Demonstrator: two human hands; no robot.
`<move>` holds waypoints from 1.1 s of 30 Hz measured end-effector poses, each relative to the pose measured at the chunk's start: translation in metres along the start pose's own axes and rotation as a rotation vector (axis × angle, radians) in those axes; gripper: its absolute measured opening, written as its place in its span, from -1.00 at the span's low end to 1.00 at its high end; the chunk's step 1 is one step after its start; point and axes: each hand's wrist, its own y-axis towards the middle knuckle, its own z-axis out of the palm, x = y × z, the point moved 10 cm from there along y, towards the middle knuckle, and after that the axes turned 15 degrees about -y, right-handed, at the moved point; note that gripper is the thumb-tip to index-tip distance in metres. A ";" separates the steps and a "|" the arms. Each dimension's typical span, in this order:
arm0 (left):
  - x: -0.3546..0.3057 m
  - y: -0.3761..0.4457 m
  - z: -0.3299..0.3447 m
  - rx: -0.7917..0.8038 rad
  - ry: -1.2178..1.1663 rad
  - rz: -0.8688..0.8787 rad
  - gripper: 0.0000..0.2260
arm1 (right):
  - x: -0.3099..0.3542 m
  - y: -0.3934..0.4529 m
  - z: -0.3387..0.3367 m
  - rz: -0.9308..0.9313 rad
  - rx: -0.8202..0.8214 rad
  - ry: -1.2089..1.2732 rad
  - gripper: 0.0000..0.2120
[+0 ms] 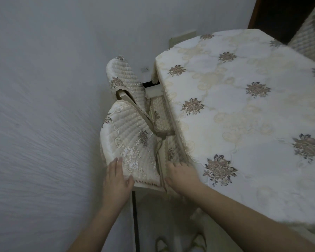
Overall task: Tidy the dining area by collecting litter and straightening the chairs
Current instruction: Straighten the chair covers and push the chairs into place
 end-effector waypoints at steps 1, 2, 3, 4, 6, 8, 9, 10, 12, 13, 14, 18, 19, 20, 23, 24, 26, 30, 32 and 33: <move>-0.012 -0.004 0.002 0.015 -0.005 0.037 -0.37 | -0.008 -0.005 -0.008 0.010 -0.049 -0.012 -0.50; -0.024 -0.006 0.005 0.034 -0.005 0.063 -0.39 | -0.016 -0.010 -0.017 0.019 -0.095 -0.025 -0.52; -0.035 -0.007 0.007 0.051 0.001 0.089 -0.39 | -0.024 -0.016 -0.025 0.034 -0.136 -0.033 -0.53; -0.047 -0.008 0.009 0.069 0.013 0.119 -0.38 | -0.032 -0.023 -0.034 0.057 -0.171 -0.039 -0.54; -0.073 -0.008 0.014 0.107 0.073 0.205 -0.37 | -0.045 -0.035 -0.048 0.103 -0.229 -0.063 -0.56; -0.101 -0.009 0.017 0.149 0.150 0.321 -0.34 | -0.056 -0.048 -0.057 0.155 -0.260 -0.081 -0.56; -0.114 -0.009 0.018 0.160 0.175 0.372 -0.33 | -0.060 -0.055 -0.060 0.184 -0.272 -0.090 -0.55; -0.126 -0.009 0.018 0.167 0.193 0.411 -0.33 | -0.063 -0.062 -0.063 0.212 -0.287 -0.101 -0.54; -0.147 -0.011 0.020 0.176 0.216 0.483 -0.36 | -0.065 -0.080 -0.067 0.260 -0.310 -0.121 -0.51; -0.156 -0.014 0.024 0.197 0.223 0.519 -0.37 | -0.066 -0.090 -0.068 0.280 -0.313 -0.126 -0.49; -0.163 -0.017 0.029 0.231 0.228 0.548 -0.39 | -0.066 -0.100 -0.068 0.301 -0.314 -0.125 -0.48; -0.188 -0.034 0.053 0.328 0.226 0.655 -0.40 | -0.069 -0.153 -0.069 0.422 -0.321 -0.115 -0.50; -0.195 -0.040 0.061 0.357 0.224 0.686 -0.41 | -0.072 -0.168 -0.069 0.466 -0.331 -0.109 -0.50; -0.201 -0.046 0.071 0.386 0.217 0.714 -0.41 | -0.076 -0.183 -0.066 0.506 -0.338 -0.105 -0.50; -0.225 -0.075 0.099 0.480 0.186 0.796 -0.40 | -0.087 -0.230 -0.044 0.612 -0.286 -0.098 -0.51; -0.236 -0.089 0.108 0.510 0.170 0.831 -0.40 | -0.093 -0.248 -0.037 0.657 -0.273 -0.090 -0.52; -0.260 -0.122 0.119 0.567 0.129 0.922 -0.40 | -0.102 -0.285 -0.029 0.755 -0.266 -0.078 -0.52; -0.305 -0.185 0.139 0.637 0.092 1.095 -0.44 | -0.118 -0.355 -0.025 0.926 -0.276 -0.084 -0.51; -0.323 -0.210 0.150 0.676 0.075 1.135 -0.46 | -0.130 -0.389 -0.023 1.018 -0.293 -0.070 -0.52; -0.331 -0.222 0.155 0.691 0.079 1.163 -0.46 | -0.135 -0.405 -0.022 1.057 -0.294 -0.066 -0.53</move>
